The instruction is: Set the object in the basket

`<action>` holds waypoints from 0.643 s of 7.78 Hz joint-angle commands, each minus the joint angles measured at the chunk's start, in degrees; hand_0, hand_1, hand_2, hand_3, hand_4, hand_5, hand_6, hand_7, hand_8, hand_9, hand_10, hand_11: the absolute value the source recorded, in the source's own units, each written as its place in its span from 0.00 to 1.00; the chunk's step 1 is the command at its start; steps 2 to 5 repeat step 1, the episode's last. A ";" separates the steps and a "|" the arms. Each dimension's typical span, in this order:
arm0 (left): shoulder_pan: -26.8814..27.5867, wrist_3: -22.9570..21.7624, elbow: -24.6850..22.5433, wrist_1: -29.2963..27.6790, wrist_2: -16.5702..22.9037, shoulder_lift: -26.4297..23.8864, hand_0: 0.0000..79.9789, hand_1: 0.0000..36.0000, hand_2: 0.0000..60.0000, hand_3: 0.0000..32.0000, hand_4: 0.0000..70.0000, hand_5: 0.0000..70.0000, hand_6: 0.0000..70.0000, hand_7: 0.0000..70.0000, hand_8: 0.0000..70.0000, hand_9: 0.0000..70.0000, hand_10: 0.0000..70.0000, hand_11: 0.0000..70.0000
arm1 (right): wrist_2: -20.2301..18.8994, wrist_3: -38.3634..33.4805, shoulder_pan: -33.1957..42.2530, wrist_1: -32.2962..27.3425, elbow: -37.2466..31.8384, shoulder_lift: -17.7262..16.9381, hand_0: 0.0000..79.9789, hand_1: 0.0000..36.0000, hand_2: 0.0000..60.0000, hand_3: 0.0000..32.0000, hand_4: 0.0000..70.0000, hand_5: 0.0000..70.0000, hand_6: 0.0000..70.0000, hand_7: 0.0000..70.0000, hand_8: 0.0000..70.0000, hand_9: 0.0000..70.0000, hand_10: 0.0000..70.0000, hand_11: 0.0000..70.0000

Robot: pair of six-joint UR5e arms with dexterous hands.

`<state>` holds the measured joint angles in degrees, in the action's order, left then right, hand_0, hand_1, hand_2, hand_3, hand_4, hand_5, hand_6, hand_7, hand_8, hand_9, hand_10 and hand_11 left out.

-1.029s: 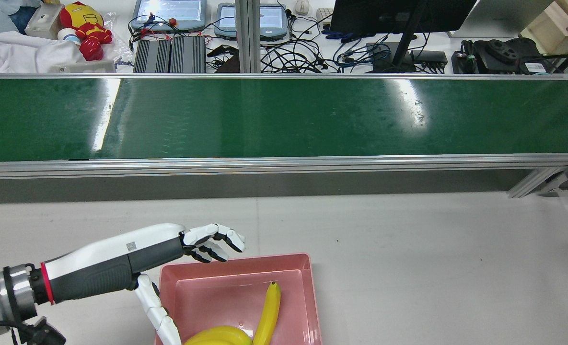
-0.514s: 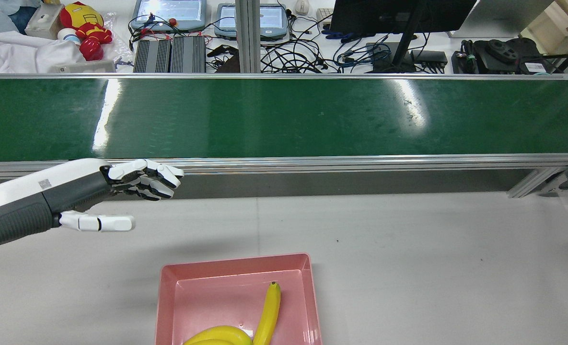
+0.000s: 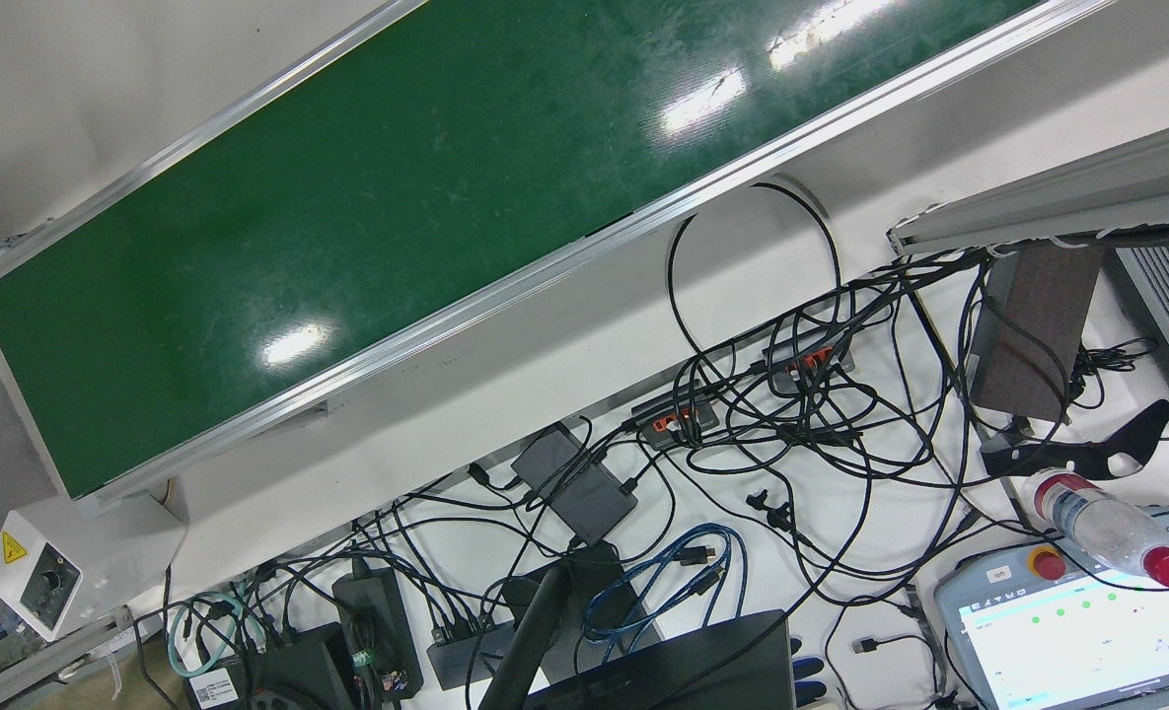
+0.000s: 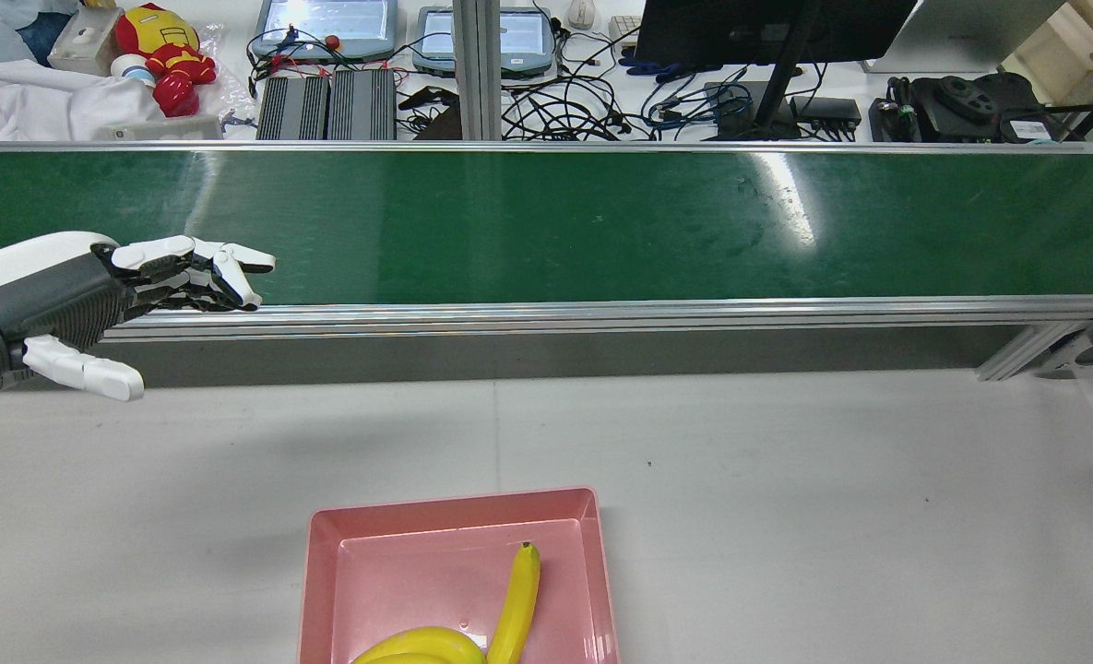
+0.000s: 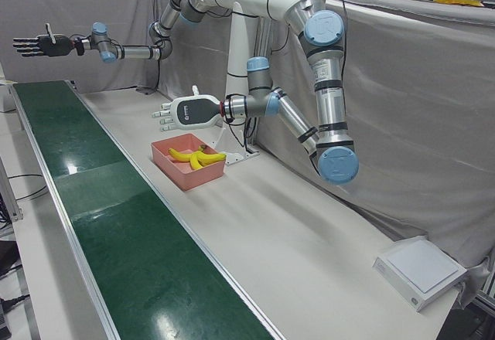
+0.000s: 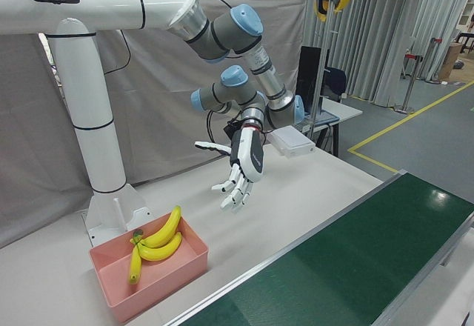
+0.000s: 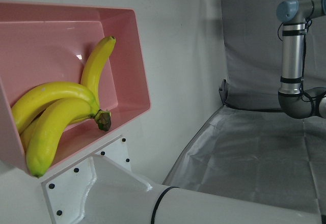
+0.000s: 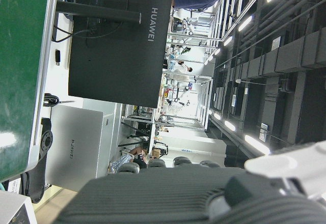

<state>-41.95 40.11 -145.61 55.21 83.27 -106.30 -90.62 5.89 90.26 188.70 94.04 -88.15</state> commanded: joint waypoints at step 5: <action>-1.73 -3.02 -0.29 0.51 0.05 0.57 0.41 0.01 0.09 0.00 0.21 0.64 0.14 0.32 0.30 0.37 0.20 0.29 | 0.00 0.00 0.00 0.00 0.00 0.00 0.00 0.00 0.00 0.00 0.00 0.00 0.00 0.00 0.00 0.00 0.00 0.00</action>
